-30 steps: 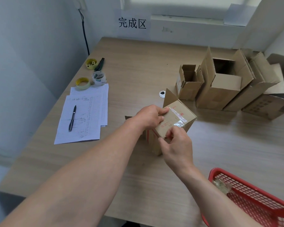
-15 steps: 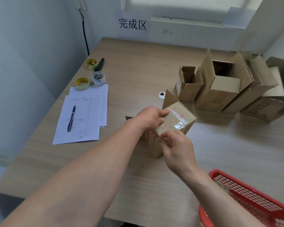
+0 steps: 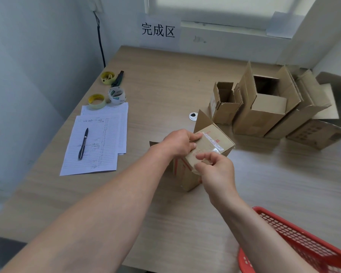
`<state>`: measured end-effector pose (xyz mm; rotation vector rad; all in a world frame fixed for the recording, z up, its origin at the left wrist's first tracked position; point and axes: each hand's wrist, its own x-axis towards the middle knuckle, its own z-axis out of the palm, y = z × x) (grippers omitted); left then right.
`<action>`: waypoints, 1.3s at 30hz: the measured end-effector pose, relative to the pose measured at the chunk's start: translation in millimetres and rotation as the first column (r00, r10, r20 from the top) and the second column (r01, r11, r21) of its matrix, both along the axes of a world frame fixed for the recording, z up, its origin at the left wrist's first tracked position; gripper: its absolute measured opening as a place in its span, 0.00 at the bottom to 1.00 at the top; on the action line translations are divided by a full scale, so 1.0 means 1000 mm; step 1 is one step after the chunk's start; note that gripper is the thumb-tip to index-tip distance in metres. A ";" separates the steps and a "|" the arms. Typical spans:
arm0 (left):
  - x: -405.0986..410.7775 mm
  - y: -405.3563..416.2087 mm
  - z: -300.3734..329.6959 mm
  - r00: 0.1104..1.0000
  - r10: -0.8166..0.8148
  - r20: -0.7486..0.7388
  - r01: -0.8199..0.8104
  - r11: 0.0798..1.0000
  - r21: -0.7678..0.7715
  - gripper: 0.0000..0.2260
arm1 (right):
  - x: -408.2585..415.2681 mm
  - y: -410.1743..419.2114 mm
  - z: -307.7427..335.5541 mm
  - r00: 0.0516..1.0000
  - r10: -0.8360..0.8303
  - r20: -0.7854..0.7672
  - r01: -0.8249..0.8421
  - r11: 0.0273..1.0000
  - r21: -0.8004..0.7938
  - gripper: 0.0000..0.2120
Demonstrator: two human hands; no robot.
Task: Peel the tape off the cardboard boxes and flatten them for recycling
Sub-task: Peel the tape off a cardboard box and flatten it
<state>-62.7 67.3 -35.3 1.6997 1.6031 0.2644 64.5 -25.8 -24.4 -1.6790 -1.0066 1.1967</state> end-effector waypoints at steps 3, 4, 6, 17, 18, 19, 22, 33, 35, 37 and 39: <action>-0.001 0.000 -0.002 1.000 -0.019 -0.006 0.019 1.000 0.012 0.19 | 0.020 0.006 0.000 0.998 -0.034 -0.046 0.036 0.998 0.058 0.07; -0.002 0.000 -0.003 1.000 -0.025 -0.008 0.025 0.999 0.022 0.19 | 0.029 0.010 -0.001 0.999 -0.045 -0.001 0.045 0.996 0.072 0.06; -0.001 0.000 -0.006 0.999 -0.048 -0.019 0.048 0.998 0.046 0.19 | 0.045 0.016 -0.004 0.987 -0.056 0.148 0.037 0.991 0.126 0.01; 0.015 -0.022 0.013 0.956 -0.119 -0.267 0.167 0.972 0.167 0.37 | 0.068 0.028 -0.008 0.690 0.142 0.710 -0.365 0.915 0.173 0.10; 0.017 -0.022 0.014 0.958 -0.111 -0.264 0.159 0.973 0.165 0.38 | 0.070 0.028 -0.009 0.664 0.140 0.735 -0.379 0.910 0.169 0.09; 0.019 -0.022 0.014 0.960 -0.103 -0.259 0.149 0.975 0.166 0.38 | 0.070 0.027 -0.007 0.640 0.144 0.755 -0.387 0.909 0.154 0.09; 0.023 -0.023 0.014 0.962 -0.087 -0.259 0.134 0.976 0.170 0.38 | 0.066 0.025 -0.005 0.579 0.153 0.801 -0.385 0.917 0.103 0.14; 0.028 -0.029 0.015 0.969 -0.053 -0.242 0.098 0.980 0.176 0.39 | 0.054 0.041 0.029 0.334 0.379 0.863 -0.306 0.910 -0.281 0.20; 0.029 -0.029 0.015 0.970 -0.056 -0.238 0.100 0.979 0.178 0.39 | 0.053 0.044 0.031 0.330 0.414 0.848 -0.285 0.900 -0.329 0.19; 0.029 -0.029 0.015 0.971 -0.052 -0.235 0.096 0.979 0.181 0.39 | 0.053 0.045 0.030 0.361 0.437 0.824 -0.281 0.893 -0.350 0.17; 0.028 -0.029 0.015 0.973 -0.043 -0.229 0.086 0.980 0.180 0.39 | 0.056 0.044 0.026 0.413 0.441 0.797 -0.295 0.892 -0.341 0.13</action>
